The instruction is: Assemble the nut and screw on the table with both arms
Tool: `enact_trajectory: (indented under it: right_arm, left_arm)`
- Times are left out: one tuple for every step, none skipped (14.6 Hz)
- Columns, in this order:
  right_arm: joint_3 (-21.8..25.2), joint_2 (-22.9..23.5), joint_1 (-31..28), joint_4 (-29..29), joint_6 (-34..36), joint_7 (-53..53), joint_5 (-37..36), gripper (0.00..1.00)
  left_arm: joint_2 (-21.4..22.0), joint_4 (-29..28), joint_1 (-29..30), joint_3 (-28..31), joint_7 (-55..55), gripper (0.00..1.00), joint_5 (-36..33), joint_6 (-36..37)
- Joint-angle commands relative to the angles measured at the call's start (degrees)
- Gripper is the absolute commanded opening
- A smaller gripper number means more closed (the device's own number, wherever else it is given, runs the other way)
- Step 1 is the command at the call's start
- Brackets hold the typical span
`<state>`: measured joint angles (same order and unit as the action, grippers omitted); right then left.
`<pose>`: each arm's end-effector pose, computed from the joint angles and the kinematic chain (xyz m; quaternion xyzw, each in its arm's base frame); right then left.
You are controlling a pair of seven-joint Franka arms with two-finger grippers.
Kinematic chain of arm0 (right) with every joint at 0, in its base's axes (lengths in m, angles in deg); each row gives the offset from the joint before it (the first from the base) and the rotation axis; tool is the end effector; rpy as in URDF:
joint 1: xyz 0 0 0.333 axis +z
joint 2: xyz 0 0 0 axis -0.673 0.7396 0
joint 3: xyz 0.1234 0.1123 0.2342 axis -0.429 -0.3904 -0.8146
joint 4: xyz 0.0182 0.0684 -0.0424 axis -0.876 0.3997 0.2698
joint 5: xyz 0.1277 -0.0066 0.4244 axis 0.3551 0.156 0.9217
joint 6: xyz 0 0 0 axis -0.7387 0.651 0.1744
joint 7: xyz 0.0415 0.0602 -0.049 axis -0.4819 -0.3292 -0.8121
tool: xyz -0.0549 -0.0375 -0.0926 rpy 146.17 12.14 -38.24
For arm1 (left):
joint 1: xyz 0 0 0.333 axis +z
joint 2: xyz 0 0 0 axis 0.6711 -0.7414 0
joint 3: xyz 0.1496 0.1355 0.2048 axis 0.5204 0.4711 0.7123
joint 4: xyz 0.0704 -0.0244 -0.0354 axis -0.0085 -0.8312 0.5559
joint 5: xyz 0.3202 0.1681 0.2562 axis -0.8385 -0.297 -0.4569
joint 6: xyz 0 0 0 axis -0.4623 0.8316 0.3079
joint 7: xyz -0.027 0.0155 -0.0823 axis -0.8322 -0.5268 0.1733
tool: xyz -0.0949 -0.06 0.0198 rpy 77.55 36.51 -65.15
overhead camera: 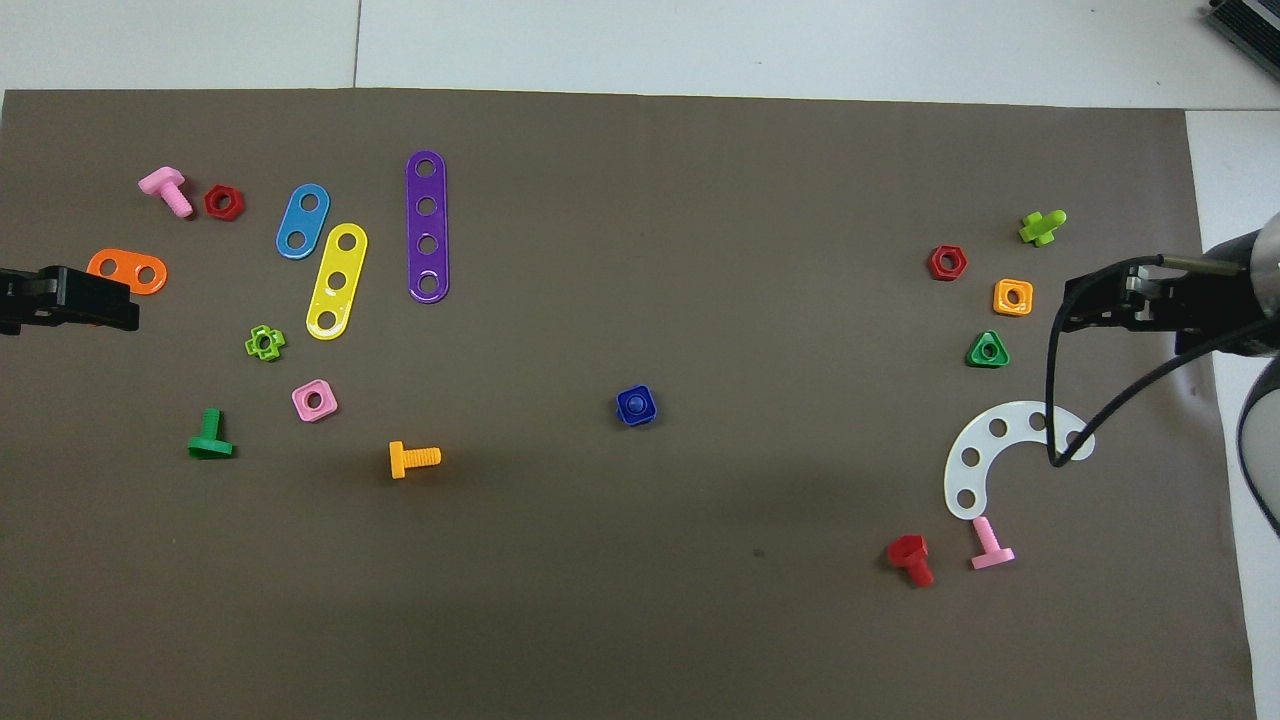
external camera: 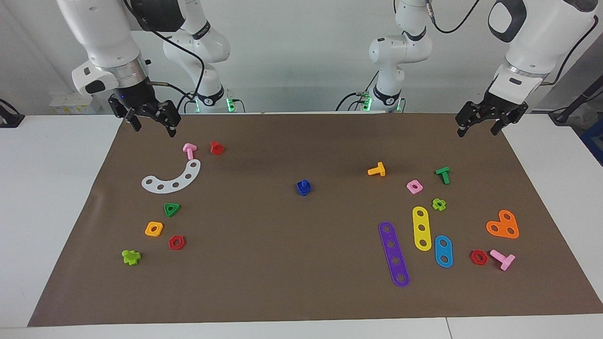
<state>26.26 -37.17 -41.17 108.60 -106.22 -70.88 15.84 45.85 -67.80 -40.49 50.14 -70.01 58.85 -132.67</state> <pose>0.6007 0.0244 0.5816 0.9937 -0.1110 0.0099 0.0122 0.6049 -0.0060 0.5762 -0.9998 0.0141 -0.0115 0.0012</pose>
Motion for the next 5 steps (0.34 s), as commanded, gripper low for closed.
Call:
enact_trajectory:
  right_arm:
    - [-0.29,-1.19,-0.43,1.29,0.18,0.27,0.99,1.00]
    - [-0.29,-1.19,-0.43,1.29,0.18,0.18,0.99,1.00]
    - [-0.29,-1.19,-0.51,1.29,0.27,0.18,0.99,1.00]
    - [-0.29,-1.19,-0.51,1.29,0.18,0.18,0.99,1.00]
    - [-0.29,-1.19,-0.51,1.29,0.27,0.18,0.99,1.00]
  left_arm:
    - [0.05,2.18,-0.34,-0.66,0.63,1.00,-1.59,2.51]
    - [-0.04,2.89,-0.34,-0.67,0.63,1.00,-1.33,2.95]
    - [-0.04,3.59,-0.17,-0.67,0.63,1.00,-1.50,4.00]
    - [-0.13,4.12,-0.16,-0.67,0.63,1.00,-1.50,4.18]
    - [-0.13,4.13,-0.25,-0.67,0.63,1.00,-1.50,4.18]
